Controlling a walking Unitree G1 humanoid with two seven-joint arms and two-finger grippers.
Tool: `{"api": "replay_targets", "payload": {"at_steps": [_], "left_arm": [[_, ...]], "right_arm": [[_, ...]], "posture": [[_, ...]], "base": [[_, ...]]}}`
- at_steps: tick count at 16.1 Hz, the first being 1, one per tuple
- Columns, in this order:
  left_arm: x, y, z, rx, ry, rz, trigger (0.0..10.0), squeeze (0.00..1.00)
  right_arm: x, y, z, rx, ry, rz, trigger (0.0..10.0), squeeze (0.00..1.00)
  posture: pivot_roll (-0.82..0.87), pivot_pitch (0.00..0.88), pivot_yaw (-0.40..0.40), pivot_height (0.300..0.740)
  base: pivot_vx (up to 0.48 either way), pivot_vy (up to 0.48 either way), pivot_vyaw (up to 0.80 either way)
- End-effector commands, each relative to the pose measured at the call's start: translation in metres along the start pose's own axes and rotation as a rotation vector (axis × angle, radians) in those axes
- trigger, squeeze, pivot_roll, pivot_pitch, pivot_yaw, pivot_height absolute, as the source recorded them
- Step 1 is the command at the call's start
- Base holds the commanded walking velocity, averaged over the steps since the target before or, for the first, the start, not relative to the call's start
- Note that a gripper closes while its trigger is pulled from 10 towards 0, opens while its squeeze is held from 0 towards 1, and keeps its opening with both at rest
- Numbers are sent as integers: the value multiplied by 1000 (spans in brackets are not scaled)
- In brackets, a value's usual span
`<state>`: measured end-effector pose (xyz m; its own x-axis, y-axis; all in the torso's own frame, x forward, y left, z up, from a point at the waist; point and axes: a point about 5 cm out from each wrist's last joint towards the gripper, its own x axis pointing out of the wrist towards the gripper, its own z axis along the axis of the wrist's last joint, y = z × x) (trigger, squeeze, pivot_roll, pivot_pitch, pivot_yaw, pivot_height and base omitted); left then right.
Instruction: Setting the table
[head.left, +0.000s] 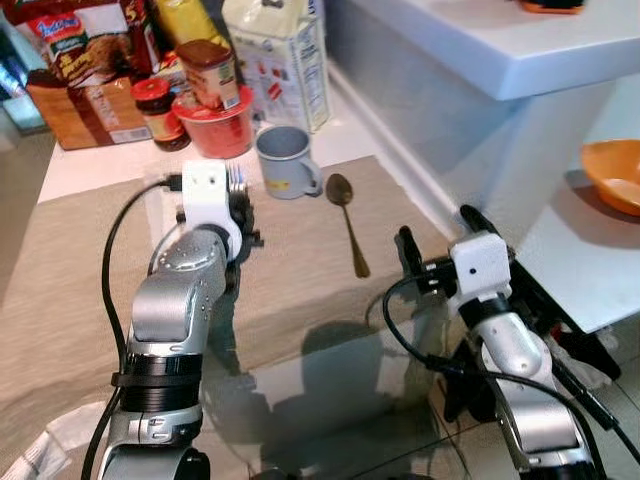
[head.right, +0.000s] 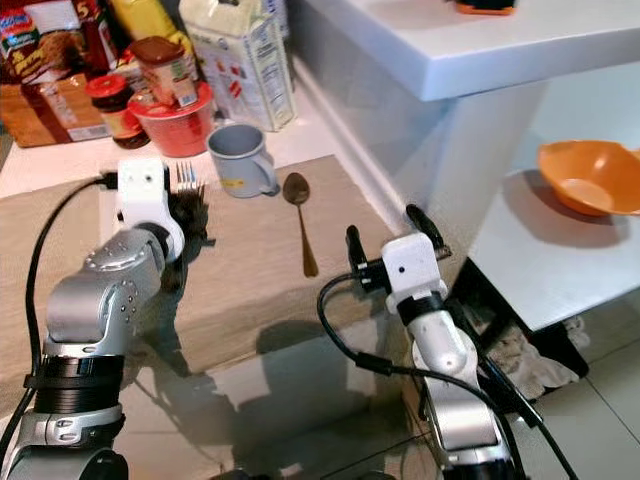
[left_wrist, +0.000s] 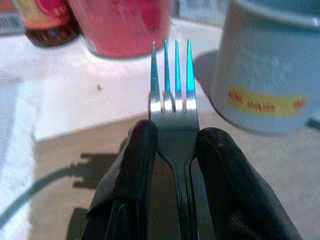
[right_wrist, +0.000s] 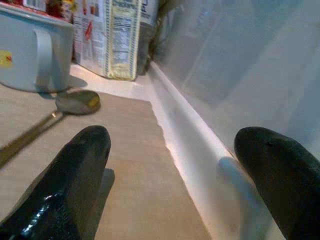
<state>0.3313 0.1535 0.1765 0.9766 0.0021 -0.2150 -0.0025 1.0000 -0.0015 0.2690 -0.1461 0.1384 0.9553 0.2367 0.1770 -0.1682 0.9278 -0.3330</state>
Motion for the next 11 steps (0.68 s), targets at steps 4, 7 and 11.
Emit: {"api": "replay_targets", "payload": {"at_steps": [4,7,11], "left_arm": [[-8,2,30,72,-260,-43,0,0],[-15,7,29,64,-313,-47,0,0],[-32,26,21,100,-396,6,0,0]], "right_arm": [[1,1,-7,7,15,9,10000,0],[0,2,-7,5,10,16,10000,0],[-2,2,-9,4,8,17,10000,0]], "posture": [[-93,0,64,740],[-89,0,61,740],[-80,0,57,740]], "base": [[0,0,0],[0,0,0],[0,0,0]]}}
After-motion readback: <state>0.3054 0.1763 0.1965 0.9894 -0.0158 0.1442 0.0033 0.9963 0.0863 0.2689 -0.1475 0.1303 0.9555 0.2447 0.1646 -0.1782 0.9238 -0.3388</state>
